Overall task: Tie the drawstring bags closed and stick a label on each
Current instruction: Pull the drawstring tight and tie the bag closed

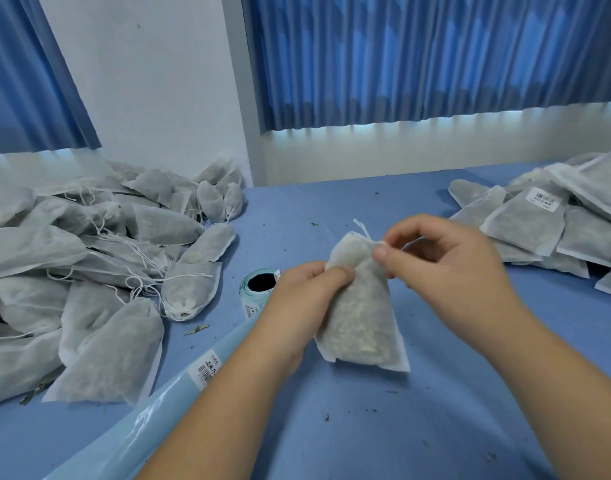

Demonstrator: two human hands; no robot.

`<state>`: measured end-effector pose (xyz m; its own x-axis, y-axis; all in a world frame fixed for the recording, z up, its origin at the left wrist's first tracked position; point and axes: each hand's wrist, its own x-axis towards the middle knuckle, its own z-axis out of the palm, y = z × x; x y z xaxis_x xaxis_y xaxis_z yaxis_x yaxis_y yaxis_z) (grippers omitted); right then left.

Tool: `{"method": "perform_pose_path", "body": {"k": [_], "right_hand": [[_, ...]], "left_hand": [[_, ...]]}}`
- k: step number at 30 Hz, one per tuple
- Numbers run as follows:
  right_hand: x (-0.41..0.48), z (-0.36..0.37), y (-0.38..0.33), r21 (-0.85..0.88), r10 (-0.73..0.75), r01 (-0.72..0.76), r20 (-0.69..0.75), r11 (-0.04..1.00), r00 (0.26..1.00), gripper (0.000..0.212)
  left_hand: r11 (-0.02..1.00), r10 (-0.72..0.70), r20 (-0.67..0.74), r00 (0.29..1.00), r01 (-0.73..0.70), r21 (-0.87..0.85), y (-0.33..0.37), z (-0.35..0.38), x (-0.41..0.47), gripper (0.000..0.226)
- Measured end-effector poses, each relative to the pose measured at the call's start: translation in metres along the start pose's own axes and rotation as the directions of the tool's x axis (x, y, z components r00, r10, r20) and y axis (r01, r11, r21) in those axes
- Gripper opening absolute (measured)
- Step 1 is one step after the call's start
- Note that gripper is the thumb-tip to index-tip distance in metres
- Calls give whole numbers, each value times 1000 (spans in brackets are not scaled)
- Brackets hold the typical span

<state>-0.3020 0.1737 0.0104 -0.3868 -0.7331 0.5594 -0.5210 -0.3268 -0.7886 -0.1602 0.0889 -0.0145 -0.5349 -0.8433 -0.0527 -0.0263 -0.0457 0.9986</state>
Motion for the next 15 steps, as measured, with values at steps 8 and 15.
{"method": "perform_pose_path", "body": {"k": [8,15], "right_hand": [[-10,9,13,-414,-160,248,236,876,958,14],[-12,8,13,-436,-160,289,309,852,937,22]], "left_hand": [[998,51,-67,996,-53,-35,-3,0,1,33],[985,-40,52,998,48,-163,0,-4,1,40]]}}
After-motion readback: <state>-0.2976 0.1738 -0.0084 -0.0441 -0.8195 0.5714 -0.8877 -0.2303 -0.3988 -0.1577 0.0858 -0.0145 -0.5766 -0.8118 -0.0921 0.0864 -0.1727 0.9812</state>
